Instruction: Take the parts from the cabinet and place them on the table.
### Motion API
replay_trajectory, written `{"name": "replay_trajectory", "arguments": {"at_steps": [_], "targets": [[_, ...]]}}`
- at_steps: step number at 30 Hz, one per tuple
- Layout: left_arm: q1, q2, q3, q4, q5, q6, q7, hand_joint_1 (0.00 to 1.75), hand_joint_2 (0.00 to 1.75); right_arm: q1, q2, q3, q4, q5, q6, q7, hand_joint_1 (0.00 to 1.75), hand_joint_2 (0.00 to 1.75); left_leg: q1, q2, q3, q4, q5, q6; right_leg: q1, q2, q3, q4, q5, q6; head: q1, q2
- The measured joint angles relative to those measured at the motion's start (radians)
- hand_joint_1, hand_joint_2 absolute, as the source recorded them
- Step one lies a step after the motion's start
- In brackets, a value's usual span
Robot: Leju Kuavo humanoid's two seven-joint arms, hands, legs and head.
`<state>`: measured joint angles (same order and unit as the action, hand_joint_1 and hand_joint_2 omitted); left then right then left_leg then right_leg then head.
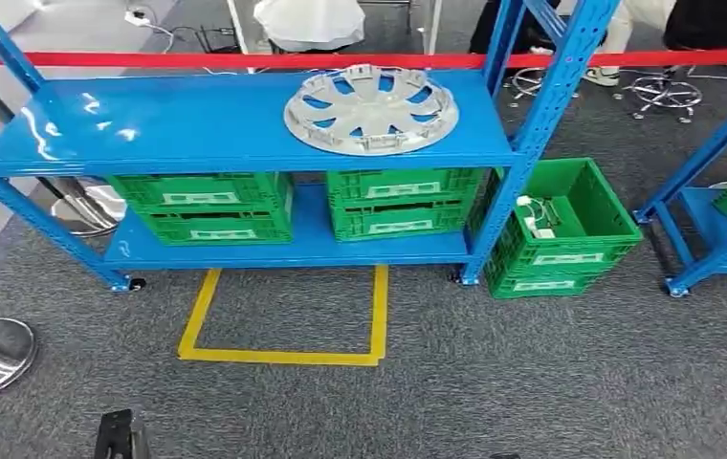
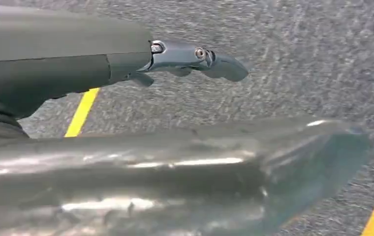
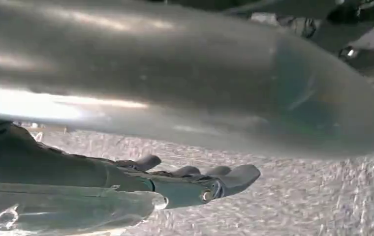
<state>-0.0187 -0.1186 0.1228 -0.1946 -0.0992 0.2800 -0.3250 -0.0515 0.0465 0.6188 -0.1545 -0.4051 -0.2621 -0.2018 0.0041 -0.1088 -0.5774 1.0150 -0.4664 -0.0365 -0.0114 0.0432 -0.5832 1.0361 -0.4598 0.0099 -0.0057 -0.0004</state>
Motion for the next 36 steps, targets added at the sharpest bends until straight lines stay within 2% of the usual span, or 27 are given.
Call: {"name": "replay_trajectory", "arguments": {"at_steps": [1, 2, 4, 5, 6, 8, 9, 10, 11, 14, 15, 16, 17, 19, 20, 21, 22, 24, 25, 26, 29, 30, 31, 33, 34, 35, 36], "targets": [[-0.002, -0.001, 0.000, 0.000, -0.001, 0.000, 0.000, 0.00, 0.00, 0.001, 0.000, 0.000, 0.000, 0.000, -0.001, -0.002, 0.00, 0.00, -0.003, 0.051, -0.019, 0.034, -0.026, -0.005, -0.001, -0.010, 0.005, -0.005, 0.000, -0.007, -0.015, 0.000], [-0.006, -0.002, 0.000, 0.000, -0.002, 0.000, 0.000, 0.00, 0.00, 0.003, 0.000, 0.000, 0.000, 0.000, -0.002, -0.003, 0.00, 0.00, -0.002, 0.078, -0.054, 0.099, -0.060, -0.011, 0.000, -0.025, 0.007, -0.006, -0.001, -0.008, -0.018, 0.000], [-0.012, -0.003, -0.001, 0.000, -0.003, 0.000, 0.000, 0.00, 0.00, 0.007, 0.000, 0.000, 0.000, 0.000, 0.000, -0.003, 0.00, 0.00, 0.001, 0.096, -0.139, 0.252, -0.118, -0.019, 0.000, -0.059, 0.009, -0.006, -0.006, -0.008, -0.018, 0.000], [-0.010, -0.003, -0.001, 0.000, -0.002, 0.000, 0.000, 0.00, 0.00, 0.007, 0.000, 0.000, 0.000, 0.000, 0.000, -0.003, 0.00, 0.00, 0.002, 0.097, -0.160, 0.284, -0.117, -0.021, 0.000, -0.074, 0.010, -0.005, -0.008, -0.008, -0.018, 0.000], [-0.007, -0.003, -0.001, 0.000, -0.003, 0.000, 0.000, 0.00, 0.00, 0.007, 0.000, 0.000, 0.000, 0.000, 0.000, -0.003, 0.00, 0.00, 0.003, 0.098, -0.154, 0.265, -0.088, -0.022, 0.000, -0.088, 0.013, -0.005, -0.011, -0.007, -0.019, 0.000], [-0.005, -0.001, -0.001, 0.000, -0.003, 0.000, 0.000, 0.00, 0.00, 0.005, 0.000, 0.000, 0.000, 0.000, 0.000, -0.003, 0.00, 0.00, 0.004, 0.112, -0.085, 0.126, 0.002, -0.021, -0.001, -0.113, 0.023, -0.006, -0.017, -0.002, -0.018, 0.000], [-0.006, 0.000, -0.001, 0.000, -0.003, 0.000, 0.000, 0.00, 0.00, 0.004, 0.000, 0.000, 0.000, 0.000, 0.000, -0.003, 0.00, 0.00, 0.003, 0.151, -0.034, 0.033, 0.042, -0.020, -0.001, -0.125, 0.030, -0.006, -0.022, 0.003, -0.018, 0.000], [-0.010, -0.002, -0.001, 0.000, -0.003, 0.000, 0.000, 0.00, 0.00, 0.004, 0.000, 0.000, 0.000, 0.000, 0.000, -0.003, 0.00, 0.00, -0.010, 0.211, -0.011, -0.013, 0.031, -0.018, 0.010, -0.133, 0.033, -0.005, -0.028, 0.011, -0.021, 0.000], [-0.013, -0.003, -0.001, 0.000, -0.003, 0.000, 0.000, 0.00, 0.00, 0.004, 0.000, 0.000, 0.000, 0.000, 0.000, -0.003, 0.00, 0.00, -0.005, 0.185, -0.013, -0.014, 0.037, 0.000, 0.013, -0.142, 0.032, -0.005, -0.032, 0.017, -0.017, 0.000], [-0.008, -0.003, -0.001, 0.000, -0.003, 0.000, 0.000, 0.00, 0.00, 0.001, 0.000, 0.000, 0.000, 0.000, 0.000, -0.003, 0.00, 0.00, -0.009, 0.152, -0.016, -0.018, 0.037, 0.020, 0.011, -0.175, 0.055, -0.018, -0.032, 0.034, -0.019, 0.000], [-0.006, -0.003, -0.001, 0.000, -0.003, 0.000, 0.001, 0.00, 0.00, -0.001, 0.000, 0.000, 0.000, 0.000, 0.000, -0.003, 0.00, 0.00, -0.001, 0.138, -0.011, -0.025, 0.042, 0.029, 0.006, -0.148, 0.052, -0.014, -0.041, 0.044, -0.016, 0.000], [-0.006, -0.003, 0.000, 0.000, -0.003, 0.000, 0.001, 0.00, 0.00, -0.001, 0.000, 0.000, 0.000, 0.000, 0.000, -0.004, 0.00, 0.00, 0.001, 0.129, -0.010, -0.025, 0.043, 0.035, 0.005, -0.093, 0.043, 0.020, -0.066, 0.046, -0.010, 0.000], [-0.010, -0.001, 0.000, 0.000, -0.003, 0.001, 0.001, 0.00, 0.00, 0.001, 0.000, 0.000, 0.000, 0.000, 0.000, -0.004, 0.00, 0.00, 0.001, 0.117, -0.011, -0.025, 0.043, 0.039, 0.005, -0.066, 0.012, 0.086, -0.103, 0.045, -0.006, 0.000], [-0.012, -0.002, 0.000, 0.000, -0.003, 0.000, 0.001, 0.00, 0.00, 0.005, 0.000, 0.000, 0.000, 0.000, 0.000, -0.003, 0.00, 0.00, -0.002, 0.088, -0.012, -0.025, 0.042, 0.044, 0.006, -0.049, -0.070, 0.253, -0.173, 0.045, -0.005, 0.000], [-0.010, -0.002, 0.000, 0.000, -0.003, 0.000, 0.001, 0.00, 0.00, 0.007, 0.000, 0.000, 0.000, -0.001, 0.000, -0.002, 0.00, 0.00, -0.004, 0.072, -0.011, -0.025, 0.042, 0.044, 0.006, -0.047, -0.097, 0.299, -0.180, 0.044, -0.005, 0.000], [-0.008, -0.002, 0.000, 0.000, -0.003, 0.001, 0.001, 0.00, 0.00, 0.009, 0.000, 0.000, 0.000, -0.001, 0.000, -0.002, 0.00, 0.00, -0.004, 0.056, -0.009, -0.025, 0.042, 0.044, 0.007, -0.047, -0.102, 0.293, -0.159, 0.041, -0.005, 0.000], [-0.007, -0.002, 0.000, 0.001, -0.003, 0.000, 0.001, 0.00, 0.00, 0.008, 0.000, 0.000, 0.000, -0.001, 0.000, -0.002, 0.00, 0.00, -0.005, 0.037, -0.007, -0.024, 0.042, 0.044, 0.007, -0.044, -0.081, 0.237, -0.115, 0.037, -0.005, 0.000], [-0.009, -0.002, 0.000, 0.001, -0.003, 0.000, 0.002, 0.00, 0.00, 0.008, 0.000, 0.000, 0.000, -0.004, 0.000, -0.005, 0.00, 0.00, -0.004, 0.016, -0.003, -0.024, 0.042, 0.043, 0.007, -0.020, 0.000, 0.056, -0.018, 0.025, -0.004, 0.000], [-0.008, -0.003, 0.000, 0.001, -0.003, 0.000, 0.004, 0.00, 0.00, 0.005, 0.000, 0.000, 0.000, -0.009, 0.002, -0.008, 0.00, 0.00, -0.005, 0.007, -0.001, -0.024, 0.042, 0.041, 0.008, -0.008, 0.023, 0.000, -0.014, 0.018, -0.002, 0.000], [-0.006, -0.003, 0.000, 0.001, -0.003, -0.001, 0.005, 0.00, 0.00, 0.001, 0.000, 0.000, 0.000, -0.015, 0.007, -0.012, 0.00, 0.00, -0.009, -0.003, -0.005, -0.019, 0.040, 0.033, 0.008, -0.011, 0.024, -0.010, -0.014, 0.019, -0.001, 0.000], [0.003, -0.002, 0.000, 0.001, -0.005, -0.001, 0.006, 0.00, 0.00, -0.006, 0.000, 0.000, 0.000, -0.017, 0.011, -0.021, 0.00, 0.00, -0.003, -0.004, -0.005, -0.030, 0.046, 0.013, 0.014, -0.012, 0.028, -0.011, -0.009, 0.005, -0.003, 0.000], [0.002, 0.002, 0.000, 0.001, -0.004, -0.001, 0.006, 0.00, 0.00, -0.004, 0.003, 0.000, 0.000, -0.017, 0.012, -0.021, 0.00, 0.00, -0.005, -0.002, -0.007, -0.027, 0.043, 0.009, 0.002, -0.021, 0.032, -0.022, 0.000, -0.002, 0.000, 0.000], [0.003, 0.000, 0.000, 0.001, -0.005, -0.001, 0.006, 0.00, 0.00, -0.003, 0.001, 0.000, 0.000, -0.018, 0.013, -0.022, 0.00, 0.00, -0.010, 0.037, -0.012, -0.009, 0.024, 0.003, 0.003, -0.024, 0.034, -0.027, 0.001, -0.008, -0.008, 0.000], [-0.004, -0.002, -0.001, 0.001, -0.005, -0.002, 0.006, 0.00, 0.00, 0.001, 0.002, 0.000, 0.000, -0.023, 0.016, -0.026, 0.00, 0.00, -0.006, 0.087, -0.081, 0.129, -0.058, -0.009, 0.002, -0.035, 0.034, -0.030, 0.002, -0.012, -0.019, 0.000], [-0.006, -0.002, -0.001, 0.001, -0.005, -0.002, 0.006, 0.00, 0.00, 0.004, 0.002, 0.000, 0.000, -0.024, 0.016, -0.027, 0.00, 0.00, -0.003, 0.094, -0.124, 0.216, -0.093, -0.014, 0.002, -0.040, 0.034, -0.030, -0.001, -0.014, -0.020, 0.000], [-0.005, -0.002, -0.001, 0.001, -0.005, -0.003, 0.003, 0.00, 0.00, 0.006, 0.002, 0.000, 0.000, -0.027, 0.016, -0.029, 0.00, 0.00, 0.000, 0.096, -0.154, 0.274, -0.104, -0.018, 0.002, -0.046, 0.034, -0.030, -0.004, -0.013, -0.020, 0.000], [-0.003, -0.001, -0.001, 0.001, -0.005, -0.003, -0.004, 0.00, 0.00, 0.007, 0.002, 0.000, 0.000, -0.029, 0.016, -0.031, 0.00, 0.00, 0.003, 0.096, -0.160, 0.280, -0.092, -0.020, 0.001, -0.048, 0.036, -0.030, -0.010, -0.011, -0.020, 0.000]]}}
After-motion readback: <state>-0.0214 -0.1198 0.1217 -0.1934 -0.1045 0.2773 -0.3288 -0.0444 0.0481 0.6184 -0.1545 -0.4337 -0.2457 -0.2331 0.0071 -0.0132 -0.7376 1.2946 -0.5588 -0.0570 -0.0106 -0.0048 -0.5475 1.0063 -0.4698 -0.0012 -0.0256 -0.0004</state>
